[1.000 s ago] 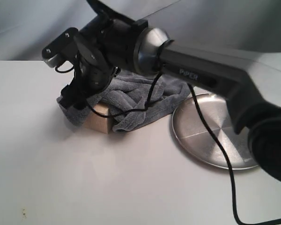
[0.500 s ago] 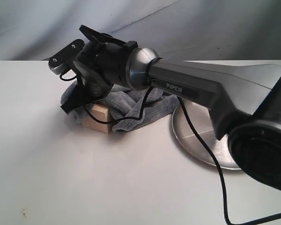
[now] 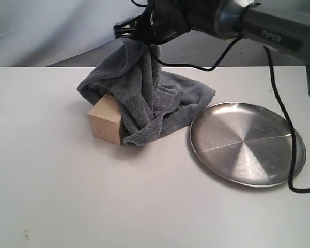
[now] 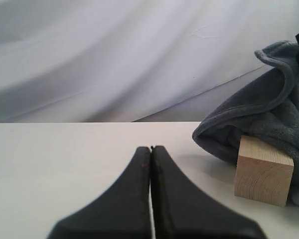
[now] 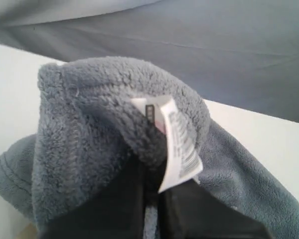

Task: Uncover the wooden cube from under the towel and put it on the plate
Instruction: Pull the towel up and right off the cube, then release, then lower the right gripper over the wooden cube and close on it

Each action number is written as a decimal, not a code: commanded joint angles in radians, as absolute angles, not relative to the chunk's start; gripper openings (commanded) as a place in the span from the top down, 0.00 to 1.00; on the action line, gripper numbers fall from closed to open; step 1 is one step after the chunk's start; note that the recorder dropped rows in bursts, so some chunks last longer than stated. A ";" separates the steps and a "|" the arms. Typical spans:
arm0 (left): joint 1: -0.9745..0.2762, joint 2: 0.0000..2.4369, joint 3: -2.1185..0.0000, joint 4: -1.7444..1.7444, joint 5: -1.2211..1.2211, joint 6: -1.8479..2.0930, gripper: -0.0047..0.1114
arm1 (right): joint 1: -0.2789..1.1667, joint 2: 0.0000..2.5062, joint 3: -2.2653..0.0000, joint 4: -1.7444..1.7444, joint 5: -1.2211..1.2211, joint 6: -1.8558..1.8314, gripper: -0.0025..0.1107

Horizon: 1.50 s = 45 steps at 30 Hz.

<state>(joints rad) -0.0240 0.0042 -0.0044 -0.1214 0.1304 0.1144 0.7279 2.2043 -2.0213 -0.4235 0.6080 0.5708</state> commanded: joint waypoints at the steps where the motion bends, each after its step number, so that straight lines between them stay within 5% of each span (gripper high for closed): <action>1: -0.022 0.000 0.000 -0.120 0.130 0.112 0.96 | 0.681 2.191 -2.026 -0.495 0.590 0.719 0.98; 12: -0.022 0.000 0.000 -0.120 0.130 0.112 0.96 | 0.533 2.191 -2.026 -0.508 0.633 0.740 0.95; 27: -0.022 0.000 0.000 -0.120 0.130 0.112 0.96 | 0.558 2.159 -2.026 -0.381 0.720 0.433 0.26; 34: -0.022 0.000 0.000 -0.120 0.130 0.112 0.96 | 0.656 2.113 -2.026 0.020 0.891 -0.117 0.25; 38: -0.022 0.000 0.000 -0.120 0.130 0.112 0.96 | 0.738 2.129 -2.026 0.070 0.901 -0.187 0.13; 45: -0.022 0.000 0.000 -0.120 0.130 0.112 0.96 | 0.821 2.253 -2.104 0.074 0.993 -0.214 0.12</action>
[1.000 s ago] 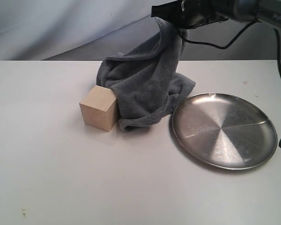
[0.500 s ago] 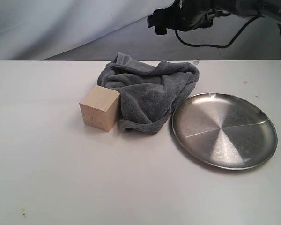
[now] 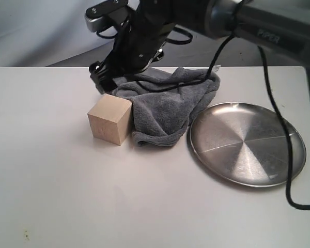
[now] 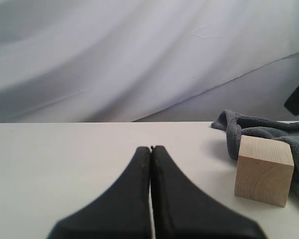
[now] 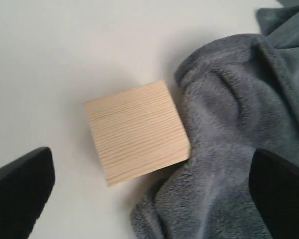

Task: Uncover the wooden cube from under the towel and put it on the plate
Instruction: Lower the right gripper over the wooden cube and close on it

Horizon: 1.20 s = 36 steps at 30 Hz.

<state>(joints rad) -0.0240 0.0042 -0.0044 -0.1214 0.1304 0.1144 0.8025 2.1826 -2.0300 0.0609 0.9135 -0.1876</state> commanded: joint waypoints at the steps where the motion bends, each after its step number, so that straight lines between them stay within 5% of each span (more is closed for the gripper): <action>1: -0.022 0.000 0.000 -0.120 0.130 0.112 0.96 | 0.828 2.283 -2.144 0.080 1.027 -0.222 0.12; 10: -0.022 0.000 0.000 -0.117 0.130 0.112 0.96 | 0.827 2.433 -2.369 0.071 1.075 -0.256 0.12; 36: -0.022 0.000 0.000 -0.117 0.130 0.112 0.96 | 0.857 2.542 -2.370 -0.024 0.920 -0.340 0.12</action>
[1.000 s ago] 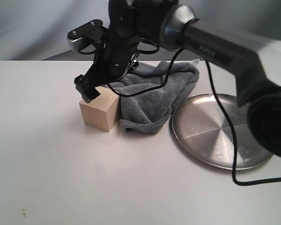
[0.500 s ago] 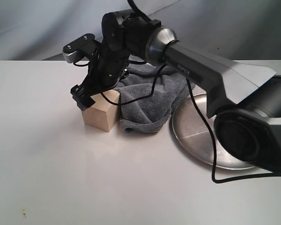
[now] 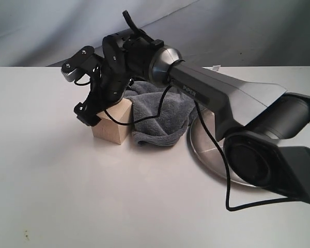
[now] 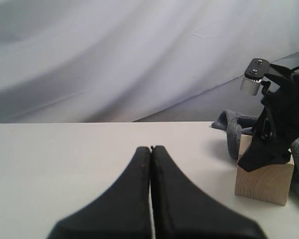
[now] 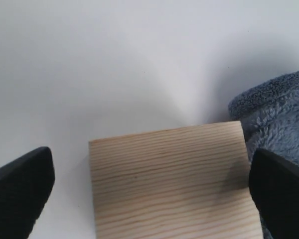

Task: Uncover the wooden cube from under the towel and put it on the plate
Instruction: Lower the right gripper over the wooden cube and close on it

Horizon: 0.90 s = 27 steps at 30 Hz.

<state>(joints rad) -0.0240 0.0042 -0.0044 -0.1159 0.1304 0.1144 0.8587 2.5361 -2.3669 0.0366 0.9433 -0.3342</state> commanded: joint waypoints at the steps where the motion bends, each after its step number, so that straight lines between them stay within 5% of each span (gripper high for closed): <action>1: -0.022 0.000 0.000 -0.117 0.130 0.112 0.96 | 0.857 2.542 -2.370 -0.034 0.915 -0.340 0.12; 18: -0.022 0.000 0.000 -0.117 0.130 0.112 0.96 | 0.847 2.571 -2.370 0.008 0.908 -0.340 0.17; 21: -0.022 0.000 0.000 -0.117 0.130 0.112 0.96 | 0.847 2.571 -2.370 0.036 0.910 -0.340 0.32; 27: -0.022 0.000 0.000 -0.117 0.130 0.112 0.96 | 0.849 2.571 -2.370 0.095 0.910 -0.340 0.79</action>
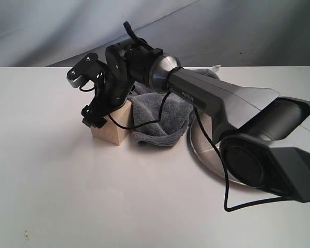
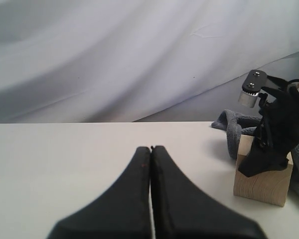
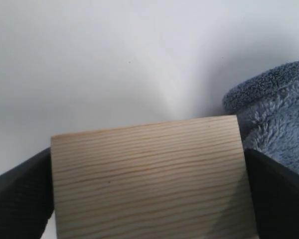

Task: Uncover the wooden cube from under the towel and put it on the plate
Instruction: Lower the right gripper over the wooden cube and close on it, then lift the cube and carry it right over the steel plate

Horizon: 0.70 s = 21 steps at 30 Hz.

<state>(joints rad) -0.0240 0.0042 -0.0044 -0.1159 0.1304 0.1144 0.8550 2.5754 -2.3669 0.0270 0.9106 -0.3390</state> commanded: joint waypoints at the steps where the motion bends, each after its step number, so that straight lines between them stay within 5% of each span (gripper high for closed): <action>1: -0.022 0.000 0.000 -0.117 0.130 0.112 0.96 | 0.849 2.571 -2.370 0.100 0.910 -0.340 0.84; 4: -0.022 0.000 0.000 -0.117 0.130 0.112 0.96 | 0.851 2.563 -2.370 0.107 0.912 -0.344 0.98; 21: -0.022 0.000 0.000 -0.117 0.130 0.112 0.96 | 0.851 2.324 -2.370 0.182 1.057 -0.391 0.98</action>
<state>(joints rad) -0.0240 0.0042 -0.0044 -0.1159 0.1304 0.1144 0.8545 2.3986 -2.3649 0.2105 1.0063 -0.3937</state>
